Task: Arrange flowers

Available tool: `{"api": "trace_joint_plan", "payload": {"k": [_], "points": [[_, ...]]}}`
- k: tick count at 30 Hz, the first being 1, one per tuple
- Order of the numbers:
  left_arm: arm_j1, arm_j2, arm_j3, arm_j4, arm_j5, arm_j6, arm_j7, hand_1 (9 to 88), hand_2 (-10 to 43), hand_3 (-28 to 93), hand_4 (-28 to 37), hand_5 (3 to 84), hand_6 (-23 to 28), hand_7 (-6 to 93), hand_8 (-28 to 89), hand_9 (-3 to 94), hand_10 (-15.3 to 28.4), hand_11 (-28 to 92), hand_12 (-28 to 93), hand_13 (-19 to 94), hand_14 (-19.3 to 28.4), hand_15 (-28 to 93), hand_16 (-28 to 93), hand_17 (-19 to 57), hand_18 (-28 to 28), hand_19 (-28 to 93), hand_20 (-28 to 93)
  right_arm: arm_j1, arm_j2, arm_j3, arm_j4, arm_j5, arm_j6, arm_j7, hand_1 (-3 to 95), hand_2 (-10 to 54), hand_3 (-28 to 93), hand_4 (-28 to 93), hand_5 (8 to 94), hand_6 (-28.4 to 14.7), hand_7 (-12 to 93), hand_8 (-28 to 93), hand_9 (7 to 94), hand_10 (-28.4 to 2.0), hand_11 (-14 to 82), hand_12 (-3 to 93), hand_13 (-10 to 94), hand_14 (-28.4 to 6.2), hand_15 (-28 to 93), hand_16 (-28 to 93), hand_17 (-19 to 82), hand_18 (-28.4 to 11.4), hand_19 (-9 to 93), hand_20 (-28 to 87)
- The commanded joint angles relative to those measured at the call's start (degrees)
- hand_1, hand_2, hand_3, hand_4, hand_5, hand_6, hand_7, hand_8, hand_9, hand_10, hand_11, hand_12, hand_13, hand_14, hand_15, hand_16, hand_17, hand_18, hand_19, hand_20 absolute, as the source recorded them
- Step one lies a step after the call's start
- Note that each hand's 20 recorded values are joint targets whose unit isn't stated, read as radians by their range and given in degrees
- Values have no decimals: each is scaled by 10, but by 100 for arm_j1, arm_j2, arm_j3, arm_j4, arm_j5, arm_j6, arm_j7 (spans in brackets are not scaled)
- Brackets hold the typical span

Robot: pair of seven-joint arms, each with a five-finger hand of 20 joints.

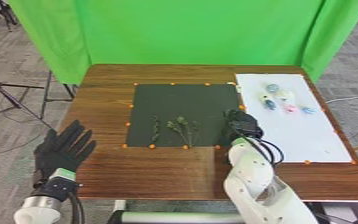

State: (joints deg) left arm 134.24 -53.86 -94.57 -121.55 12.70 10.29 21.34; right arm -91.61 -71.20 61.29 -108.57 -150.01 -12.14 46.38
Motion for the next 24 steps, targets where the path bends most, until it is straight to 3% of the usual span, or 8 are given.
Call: {"api": "trace_joint_plan", "payload": {"k": [1,5,12,13,18,24], "points": [[87,-12,-18,8,-84,-75,-6,250,74,721,-283,371,63,138,-87,304,112,163,111,203,125,277,-61,-64,132,324,115,-437,38,-131,-374,25,75,-180,547,-95,775,-282,482,-117,540,-215,734,-139,222,421,798,-37,498,458,555,-210,932,529],[52,-14,-1,14,-69,-86,-22,250,73,721,-283,370,63,138,-87,304,113,164,110,202,125,277,-61,-64,132,323,115,-464,25,-176,-449,-1,177,-241,508,-95,779,-283,491,-116,532,-213,730,-148,256,404,801,-55,523,430,557,-210,932,529],[35,-4,43,17,-49,-97,-20,251,73,720,-283,370,63,138,-86,304,113,165,110,202,125,277,-61,-65,133,325,116,-421,-3,-182,-421,-21,150,-248,518,-95,771,-282,498,-112,522,-208,730,-146,254,411,798,-56,526,431,556,-211,932,531],[60,10,43,7,-74,-85,26,251,73,720,-283,370,63,138,-86,304,113,164,110,202,125,277,-61,-66,133,325,116,-422,12,-166,-437,-16,142,-245,495,-95,786,-281,499,-112,513,-204,723,-154,273,394,798,-60,529,425,556,-212,932,533],[42,-8,-14,19,-70,-90,-42,251,74,719,-283,370,63,138,-86,303,113,164,110,202,125,277,-61,-66,133,326,115,-385,118,-30,-606,76,92,30,424,-95,815,-275,496,-116,480,-181,668,-193,370,300,772,-92,585,354,542,-223,932,534],[36,51,-40,0,-82,-90,-23,250,74,719,-283,370,63,138,-86,303,114,163,110,202,125,278,-61,-64,132,324,114,-433,236,216,-956,196,281,114,371,-95,786,-262,484,-128,448,-167,641,-213,376,284,759,-100,598,346,539,-225,932,531]]}}
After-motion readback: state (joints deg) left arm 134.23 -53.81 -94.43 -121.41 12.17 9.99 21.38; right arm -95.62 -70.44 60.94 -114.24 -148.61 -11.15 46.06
